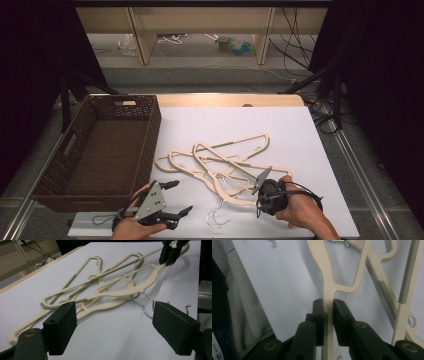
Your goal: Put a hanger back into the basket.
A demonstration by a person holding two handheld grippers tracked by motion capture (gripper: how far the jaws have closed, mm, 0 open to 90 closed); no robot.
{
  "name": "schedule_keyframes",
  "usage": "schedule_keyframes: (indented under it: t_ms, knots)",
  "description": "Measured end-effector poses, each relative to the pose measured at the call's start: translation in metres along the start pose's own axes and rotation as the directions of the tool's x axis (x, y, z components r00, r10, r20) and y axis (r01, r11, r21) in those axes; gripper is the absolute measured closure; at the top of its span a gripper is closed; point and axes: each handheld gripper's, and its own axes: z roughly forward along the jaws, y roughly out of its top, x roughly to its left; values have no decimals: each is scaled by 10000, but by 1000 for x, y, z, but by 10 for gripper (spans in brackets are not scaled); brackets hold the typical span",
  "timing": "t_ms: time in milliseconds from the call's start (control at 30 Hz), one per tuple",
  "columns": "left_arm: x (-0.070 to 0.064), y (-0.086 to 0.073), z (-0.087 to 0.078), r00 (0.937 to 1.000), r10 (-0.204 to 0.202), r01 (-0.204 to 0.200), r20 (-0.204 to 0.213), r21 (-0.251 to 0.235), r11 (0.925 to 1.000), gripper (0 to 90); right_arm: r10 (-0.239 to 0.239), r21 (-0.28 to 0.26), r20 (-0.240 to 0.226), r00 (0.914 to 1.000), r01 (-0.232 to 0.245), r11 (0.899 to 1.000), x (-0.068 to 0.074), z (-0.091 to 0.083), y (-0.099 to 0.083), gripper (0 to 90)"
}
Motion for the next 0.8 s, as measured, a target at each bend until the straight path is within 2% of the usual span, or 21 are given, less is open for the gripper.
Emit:
schedule_keyframes:
  t_ms: [67,100,200,233,333,400,467,533,567,600,633,667,700,733,800]
  knots:
    - [-2,2,13,9994,318,-322,162,247,9992,200,-78,-2,53,10000,78,10000,1,-3,0,805]
    - [-3,3,20,9984,417,-431,376,373,9984,201,-125,-39,84,9999,125,9999,2,-6,0,805]
    - [-3,4,42,9936,937,-971,625,531,9939,209,-262,-103,85,9996,263,9996,5,-14,-1,805]
    - [-1,4,48,9907,1178,-1223,676,655,9903,220,-302,-179,110,9995,304,9994,6,-15,-1,805]
    - [0,3,65,9859,1510,-1566,719,813,9843,243,-400,-261,104,9991,403,9988,7,-19,-1,805]
    - [-1,4,72,9795,1908,-1964,638,973,9757,251,-442,-256,144,9989,446,9987,8,-20,-1,805]
    - [-1,4,78,9684,2405,-2462,664,974,9643,278,-516,-312,96,9986,519,9982,8,-20,-1,805]
    - [-3,5,85,9597,2731,-2787,660,993,9552,285,-462,-318,128,9988,466,9984,9,-21,-1,805]
    - [-3,7,87,9494,3032,-3112,816,1168,9431,295,-472,-329,124,9988,476,9983,9,-21,-1,805]
    - [-4,7,91,9474,3103,-3173,785,1015,9429,319,-481,-325,131,9988,485,9983,9,-21,-1,805]
    - [-3,8,93,9399,3312,-3387,833,1037,9352,325,-512,-337,87,9987,515,9981,9,-21,-1,805]
    - [-5,9,96,9410,3275,-3348,856,937,9376,326,-508,-332,69,9987,510,9981,9,-21,-1,805]
    - [-5,9,99,9380,3363,-3430,837,866,9353,326,-518,-317,58,9986,519,9981,9,-21,-1,805]
    - [-5,11,100,9255,3641,-3740,1041,1004,9220,338,-531,-318,70,9986,533,9981,9,-21,-1,805]
    - [-6,12,103,9141,3893,-4001,1132,960,9114,354,-522,-472,105,9986,526,9975,10,-20,-2,805]
